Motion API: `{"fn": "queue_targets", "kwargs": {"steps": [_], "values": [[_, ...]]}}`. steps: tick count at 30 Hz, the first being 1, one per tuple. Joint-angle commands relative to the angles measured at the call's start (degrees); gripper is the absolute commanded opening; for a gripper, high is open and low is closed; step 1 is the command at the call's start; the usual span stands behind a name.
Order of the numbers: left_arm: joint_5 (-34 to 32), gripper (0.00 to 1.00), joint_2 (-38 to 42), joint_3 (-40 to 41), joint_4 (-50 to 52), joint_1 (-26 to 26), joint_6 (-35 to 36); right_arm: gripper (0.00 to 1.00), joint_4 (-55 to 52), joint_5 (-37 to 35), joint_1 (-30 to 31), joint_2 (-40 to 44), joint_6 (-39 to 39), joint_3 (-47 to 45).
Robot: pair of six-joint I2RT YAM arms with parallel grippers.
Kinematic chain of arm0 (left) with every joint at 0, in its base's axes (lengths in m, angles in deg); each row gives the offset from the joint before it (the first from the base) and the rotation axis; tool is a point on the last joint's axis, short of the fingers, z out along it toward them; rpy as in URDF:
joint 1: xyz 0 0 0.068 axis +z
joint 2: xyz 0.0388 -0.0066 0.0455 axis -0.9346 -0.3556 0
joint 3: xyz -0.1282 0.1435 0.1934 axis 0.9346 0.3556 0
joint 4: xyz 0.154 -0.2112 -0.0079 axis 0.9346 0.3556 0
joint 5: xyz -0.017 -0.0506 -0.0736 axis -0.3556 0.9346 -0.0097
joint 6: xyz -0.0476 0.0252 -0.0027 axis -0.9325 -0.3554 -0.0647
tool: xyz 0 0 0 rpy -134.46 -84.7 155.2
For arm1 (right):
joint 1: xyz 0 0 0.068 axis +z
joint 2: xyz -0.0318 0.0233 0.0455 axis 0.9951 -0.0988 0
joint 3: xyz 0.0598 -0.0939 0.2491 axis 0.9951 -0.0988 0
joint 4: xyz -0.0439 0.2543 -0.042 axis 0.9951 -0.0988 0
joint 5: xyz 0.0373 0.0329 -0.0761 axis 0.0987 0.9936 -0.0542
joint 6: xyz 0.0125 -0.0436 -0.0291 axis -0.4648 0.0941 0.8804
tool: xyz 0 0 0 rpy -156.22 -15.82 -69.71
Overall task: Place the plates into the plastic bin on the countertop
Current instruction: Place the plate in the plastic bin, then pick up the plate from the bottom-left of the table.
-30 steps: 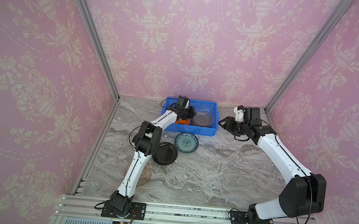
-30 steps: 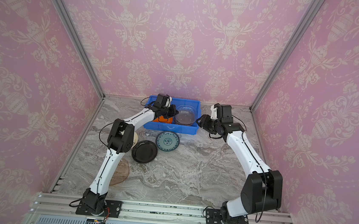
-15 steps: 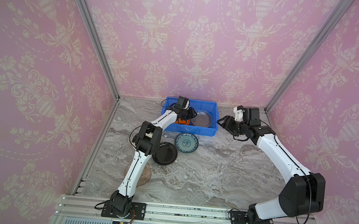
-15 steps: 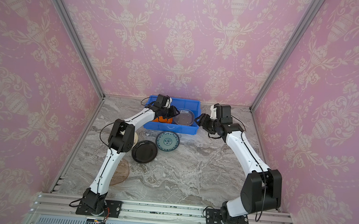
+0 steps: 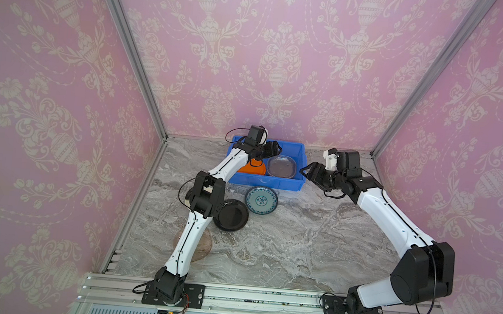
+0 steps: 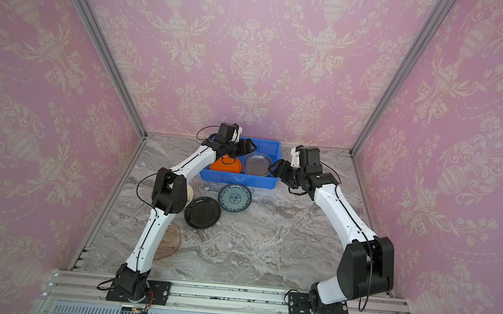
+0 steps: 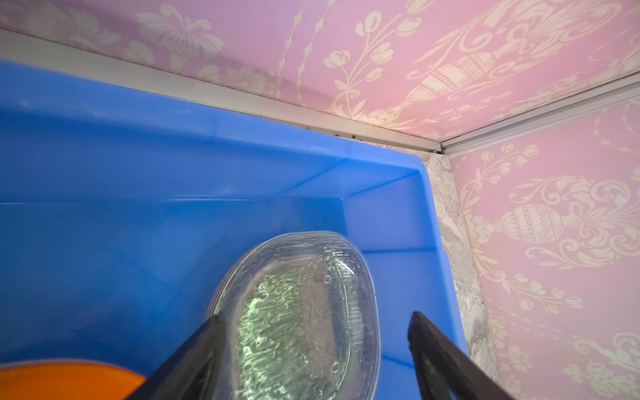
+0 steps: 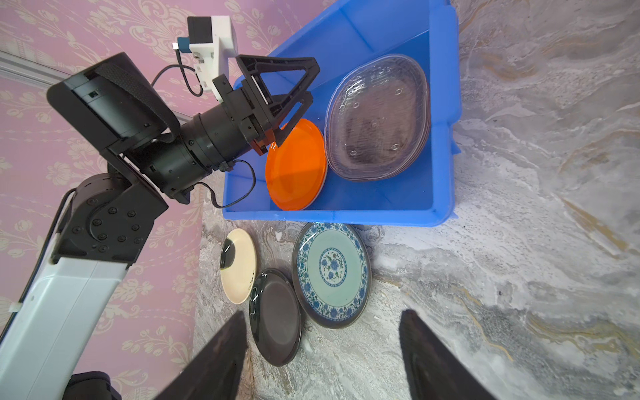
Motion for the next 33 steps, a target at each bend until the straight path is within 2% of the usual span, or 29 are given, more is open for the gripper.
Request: {"fn": "queue_targets", "kwargs": {"steps": [1, 8, 10, 11, 14, 17, 20, 24, 29, 31, 33], "values": [[-1.7, 0.85, 1.6, -0.1, 2.9, 0.5, 2.3, 0.72, 0.0, -0.5, 0.5, -0.3, 0.2, 0.4], [-2.7, 0.87, 5.3, 6.6, -0.1, 0.0, 3.5, 0.69, 0.0, -0.3, 0.6, -0.3, 0.5, 0.1], [-4.6, 0.92, 8.3, 10.5, -2.3, -0.5, 4.6, 0.68, 0.2, -0.2, 0.6, -0.1, 0.6, 0.2], [-5.6, 0.98, 10.3, 13.2, -4.4, -0.7, 5.2, 0.68, 0.5, -0.2, 0.6, 0.0, 0.7, 0.2], [-8.5, 0.99, 15.0, 18.1, -8.9, -0.9, 6.2, 0.67, 0.8, 0.0, 0.8, -0.3, 1.1, 0.8], [-9.5, 0.99, 15.9, 17.2, -8.3, -1.0, 6.5, 0.66, 1.3, 0.3, 1.4, -1.0, 1.9, 1.3], [-7.5, 0.99, 16.6, 16.7, -7.7, -1.1, 6.4, 0.64, 2.5, 0.3, 3.3, -0.9, 3.0, 1.6], [-8.8, 0.99, 22.3, 23.3, -13.9, -1.5, 5.7, 0.69, 3.3, -5.6, 8.1, 1.4, 9.2, 1.7], [-12.1, 0.99, 26.3, 23.8, -9.0, -1.6, 6.3, 0.72, 4.6, -10.4, 10.5, 2.8, 10.2, 0.4], [-16.4, 0.99, 28.8, 25.7, -6.9, -1.9, 8.3, 0.77, 6.1, -14.6, 11.8, 4.0, 11.3, -1.3], [-20.9, 0.99, 33.8, 33.7, -11.5, -2.4, 10.8, 0.84, 8.3, -18.4, 13.6, 5.6, 13.7, -3.4]]}}
